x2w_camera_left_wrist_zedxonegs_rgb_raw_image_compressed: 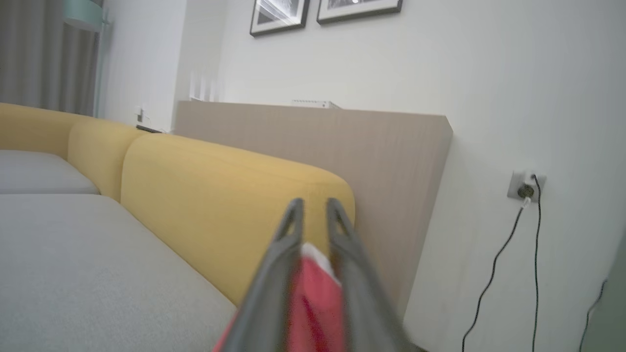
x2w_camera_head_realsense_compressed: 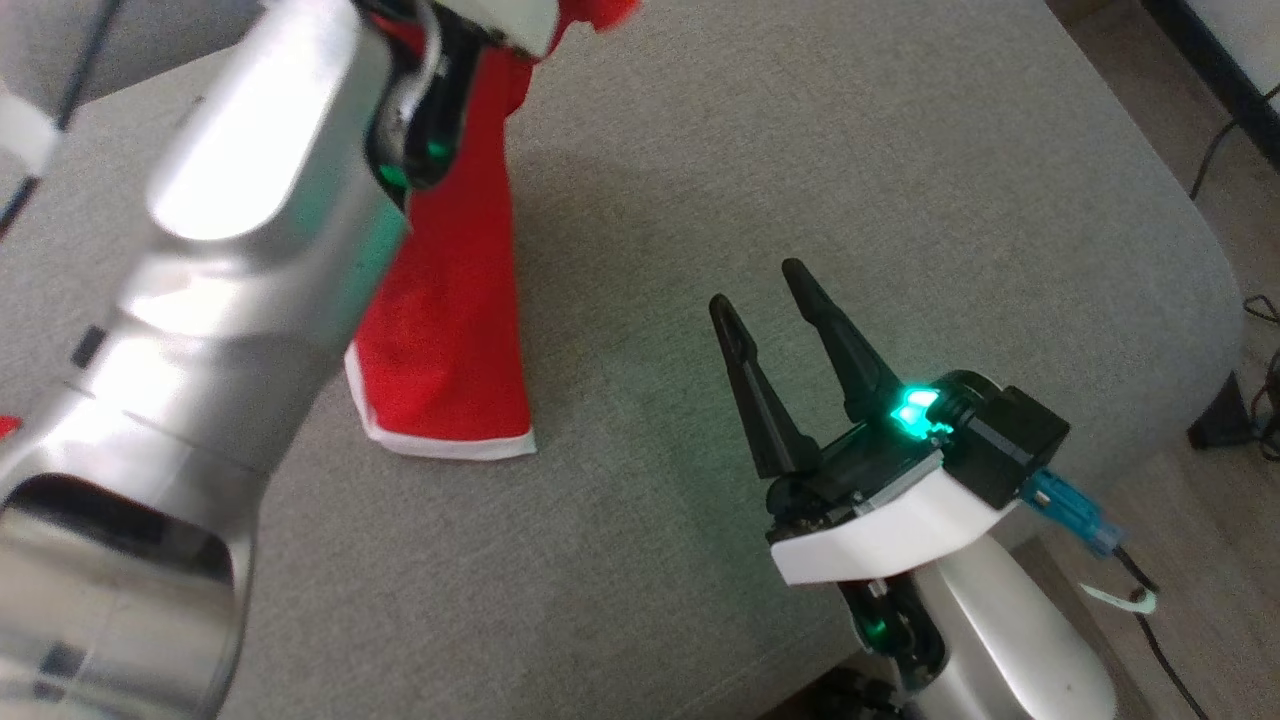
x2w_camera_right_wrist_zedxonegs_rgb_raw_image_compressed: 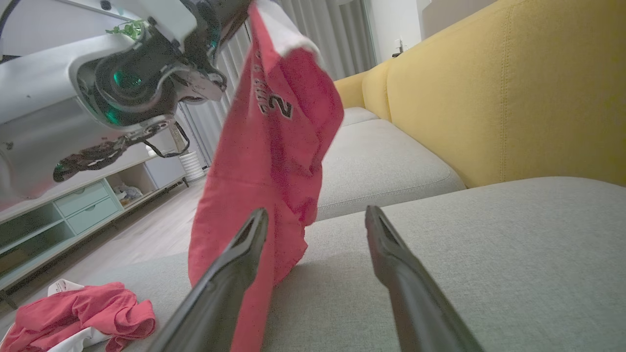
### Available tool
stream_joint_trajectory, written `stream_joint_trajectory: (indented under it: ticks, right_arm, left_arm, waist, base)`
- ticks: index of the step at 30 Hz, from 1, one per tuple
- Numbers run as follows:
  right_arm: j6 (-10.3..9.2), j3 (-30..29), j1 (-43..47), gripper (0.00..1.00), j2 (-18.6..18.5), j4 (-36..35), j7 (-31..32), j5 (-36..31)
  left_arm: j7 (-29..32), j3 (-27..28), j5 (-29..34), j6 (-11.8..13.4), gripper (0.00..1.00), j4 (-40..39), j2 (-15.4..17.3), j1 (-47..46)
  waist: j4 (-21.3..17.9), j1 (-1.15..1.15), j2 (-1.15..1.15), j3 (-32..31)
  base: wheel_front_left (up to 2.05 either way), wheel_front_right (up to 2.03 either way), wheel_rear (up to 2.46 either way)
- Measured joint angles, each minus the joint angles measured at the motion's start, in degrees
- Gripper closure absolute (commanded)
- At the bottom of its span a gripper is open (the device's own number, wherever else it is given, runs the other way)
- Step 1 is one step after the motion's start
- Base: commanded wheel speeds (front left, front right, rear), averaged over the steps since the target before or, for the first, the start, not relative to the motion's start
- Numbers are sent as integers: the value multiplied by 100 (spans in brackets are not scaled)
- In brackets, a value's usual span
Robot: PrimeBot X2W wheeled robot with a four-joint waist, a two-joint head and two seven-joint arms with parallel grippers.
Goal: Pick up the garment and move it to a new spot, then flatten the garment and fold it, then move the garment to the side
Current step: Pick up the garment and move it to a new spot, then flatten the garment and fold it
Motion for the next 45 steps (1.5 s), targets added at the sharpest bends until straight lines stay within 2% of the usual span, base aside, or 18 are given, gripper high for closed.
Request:
stream_joint_trajectory:
  ticks: [2, 8, 14, 18, 21, 22, 25, 29, 30, 34, 37, 40, 45]
  right_arm:
    - [0, -4, 1, 0, 0, -1, 0, 0]
    - [0, -79, 3, 0, 0, 36, 0, -42]
    - [0, -270, 30, 0, 0, 142, -1, -177]
    - [0, -557, 169, 0, 0, 269, 0, -328]
    - [0, -854, 295, 0, 0, 335, 0, -480]
    - [0, -1038, 367, 0, 0, 390, 0, -579]
    - [0, -1267, 476, 0, 0, 447, -1, -725]
    - [0, -1433, 623, 0, 1, 530, -1, -905]
    - [0, -1525, 729, 0, 2, 558, -1, -954]
    - [0, -1636, 987, 0, 3, 623, 0, -1012]
    - [0, -1692, 1129, 0, 7, 673, -1, -1048]
    - [0, -1739, 1202, 0, 8, 689, -1, -1070]
    - [0, -1749, 1186, 0, 8, 687, 0, -1072]
  left_arm:
    - [49, -186, 80, -165, 0, 232, -58, 1]
    - [-35, -387, 152, -391, 0, 625, -70, 21]
    - [-258, -460, 185, -460, 0, 694, 25, 118]
    - [-491, -499, 326, -447, 0, 624, 305, 441]
    - [-614, -489, 460, -297, 0, 372, 583, 883]
    - [-660, -448, 613, -101, 0, 71, 795, 1276]
    - [-680, -221, 666, 186, 0, -513, 1099, 2049]
    - [-684, 211, 887, 648, 0, -1428, 1397, 3391]
    - [-684, 364, 1010, 825, 0, -1805, 1418, 4042]
    - [-684, 735, 1295, 1160, 0, -2473, 1345, 5155]
    - [-684, 1084, 1561, 1361, 0, -2918, 1140, 5754]
    - [-686, 1252, 1785, 1357, 0, -3184, 926, 6108]
    - [-686, 1505, 2004, 1162, 0, -3215, 711, 6214]
  waist:
    - [31, -1, 0, 1]
    - [224, -1, 0, -74]
    - [485, -1, 0, -216]
    - [760, -2, 0, -389]
    - [1018, -2, 0, -530]
    - [1202, -2, 0, -625]
    - [1488, -2, 0, -756]
    - [1873, -2, 0, -928]
    - [2048, -2, 0, -1017]
    - [2346, -2, 0, -1209]
    - [2498, -3, 0, -1344]
    - [2627, -3, 0, -1389]
    - [2712, -2, 0, -1300]
  base:
    - [0, 0, 0]
    - [0, 0, 0]
    - [0, 0, 0]
    - [0, 0, 0]
    - [0, 0, 0]
    - [0, 0, 0]
    - [0, 0, 0]
    - [0, 0, 0]
    - [0, 0, 0]
    - [0, 0, 0]
    - [0, 0, 0]
    - [0, 0, 0]
    - [0, 0, 0]
